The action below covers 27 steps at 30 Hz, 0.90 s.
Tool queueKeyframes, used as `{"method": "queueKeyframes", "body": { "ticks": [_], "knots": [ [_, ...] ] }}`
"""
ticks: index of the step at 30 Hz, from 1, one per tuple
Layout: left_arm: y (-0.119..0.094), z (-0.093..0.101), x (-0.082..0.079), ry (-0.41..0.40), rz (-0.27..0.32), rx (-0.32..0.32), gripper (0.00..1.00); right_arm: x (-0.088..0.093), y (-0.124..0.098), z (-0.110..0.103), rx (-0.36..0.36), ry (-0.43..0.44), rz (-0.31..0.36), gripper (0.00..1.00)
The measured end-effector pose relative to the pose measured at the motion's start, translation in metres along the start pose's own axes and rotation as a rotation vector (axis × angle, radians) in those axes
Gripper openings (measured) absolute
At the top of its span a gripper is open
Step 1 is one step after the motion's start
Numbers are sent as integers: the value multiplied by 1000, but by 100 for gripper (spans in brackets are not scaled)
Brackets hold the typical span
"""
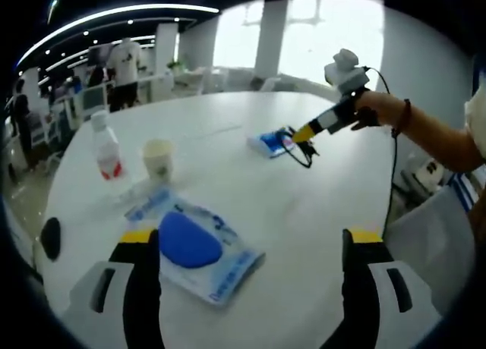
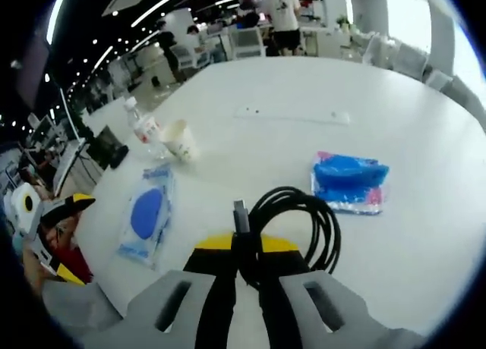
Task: Arrange the tabletop items into an orderly group along one side of the table until the central work area is clear of visible clutter.
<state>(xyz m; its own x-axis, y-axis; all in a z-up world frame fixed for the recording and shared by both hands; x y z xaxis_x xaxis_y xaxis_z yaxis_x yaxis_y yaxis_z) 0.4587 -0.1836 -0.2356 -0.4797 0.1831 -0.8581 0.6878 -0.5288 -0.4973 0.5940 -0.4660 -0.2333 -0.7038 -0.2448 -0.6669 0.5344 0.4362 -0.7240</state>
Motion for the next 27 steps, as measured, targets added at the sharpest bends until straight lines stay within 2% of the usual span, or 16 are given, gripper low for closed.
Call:
{"method": "queueKeyframes", "body": {
  "ticks": [10, 20, 27],
  "knots": [
    [0, 0, 2, 5, -10, 2, 97, 11, 5, 4, 11, -22, -43, 9],
    [0, -1, 2, 0, -9, 2, 96, 21, 19, -2, -16, -58, -75, 9],
    [0, -1, 3, 3, -18, 2, 96, 26, 30, -11, -19, -118, -107, 9]
  ]
}}
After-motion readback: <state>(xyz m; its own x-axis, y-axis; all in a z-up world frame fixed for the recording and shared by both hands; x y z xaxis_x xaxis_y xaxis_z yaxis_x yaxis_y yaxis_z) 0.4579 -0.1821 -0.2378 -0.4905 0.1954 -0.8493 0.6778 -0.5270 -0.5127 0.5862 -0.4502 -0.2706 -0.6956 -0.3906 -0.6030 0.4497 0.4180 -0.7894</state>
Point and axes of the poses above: the point that each gripper's makers call its tool centre point, and the gripper's own axes: y roughly forward along the fingers, z roughly to its right, x roughly out of its underside, the point moved 9 cm from there along -y, roughly backward along the fingers, and after that the axes turned 2 degrees about z, right-handed, at the moved point
